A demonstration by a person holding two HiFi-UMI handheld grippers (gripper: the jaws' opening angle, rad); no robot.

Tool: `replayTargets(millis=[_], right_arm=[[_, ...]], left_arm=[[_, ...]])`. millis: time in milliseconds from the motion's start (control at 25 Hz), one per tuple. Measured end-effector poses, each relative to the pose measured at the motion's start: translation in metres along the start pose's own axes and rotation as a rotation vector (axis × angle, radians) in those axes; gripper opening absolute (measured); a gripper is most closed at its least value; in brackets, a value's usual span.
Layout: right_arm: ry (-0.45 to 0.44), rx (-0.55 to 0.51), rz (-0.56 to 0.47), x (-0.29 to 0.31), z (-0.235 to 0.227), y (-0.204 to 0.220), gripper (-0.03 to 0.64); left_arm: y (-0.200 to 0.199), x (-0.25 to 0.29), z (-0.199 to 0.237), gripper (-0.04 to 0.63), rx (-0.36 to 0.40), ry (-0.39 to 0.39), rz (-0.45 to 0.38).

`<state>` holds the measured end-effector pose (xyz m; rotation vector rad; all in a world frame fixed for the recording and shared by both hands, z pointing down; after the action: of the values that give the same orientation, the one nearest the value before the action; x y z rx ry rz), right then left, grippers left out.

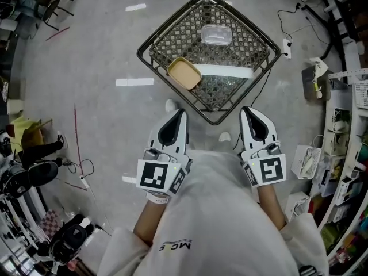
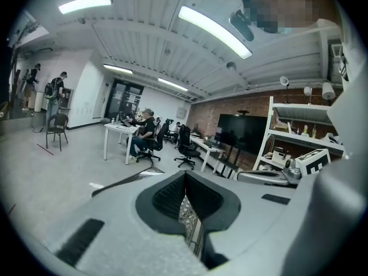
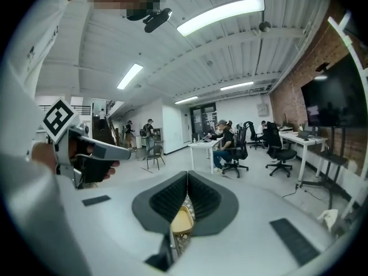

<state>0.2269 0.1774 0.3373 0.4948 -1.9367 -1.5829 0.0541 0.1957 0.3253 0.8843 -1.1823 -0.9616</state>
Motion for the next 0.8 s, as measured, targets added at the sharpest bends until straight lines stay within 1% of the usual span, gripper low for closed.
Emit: replayTargets(millis=[120, 240, 360, 440, 520, 600, 800], right_arm=[[0.076, 0.023, 0.03, 0.05, -0.01, -0.007, 0.018], [0.144, 0.031, 0.041, 0.097, -0.013, -0.029, 0.017], [0.186, 0.056, 0.023, 0.139, -0.007, -0.049, 0.015], [0.226, 0.084, 0.002, 0.16, -0.006, -0.057, 0.016], [0.256, 0.091, -0.005, 0.176, -0.007, -0.062, 0.017], [0.274, 0.095, 0.0, 0.185, -0.009, -0.064, 0.017], [0.32, 0.1, 0.004, 0.192, -0.031, -0.065, 0.017]], left_arm=[[-0.027, 0.041, 0.044, 0.025, 0.02, 0.062, 0.01], [-0.06, 0.073, 0.092, 0.025, 0.032, 0.117, 0.01], [-0.078, 0.091, 0.136, 0.025, 0.04, 0.151, 0.027], [-0.084, 0.104, 0.157, 0.025, 0.048, 0.177, 0.041], [-0.086, 0.117, 0.17, 0.025, 0.05, 0.195, 0.055], [-0.088, 0.127, 0.175, 0.025, 0.05, 0.213, 0.066], [-0.101, 0.151, 0.16, 0.025, 0.052, 0.265, 0.064]])
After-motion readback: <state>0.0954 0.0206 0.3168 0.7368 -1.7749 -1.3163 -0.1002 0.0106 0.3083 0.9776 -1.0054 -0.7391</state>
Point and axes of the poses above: the fingertips, and each gripper's own axes: x forward along the fingers, z to its left, y out of its underside, the point moved 2 cm from there along -x, backward along the fingers, and after that the axes turned 15 degrees about -y, right-handed, at the moved point
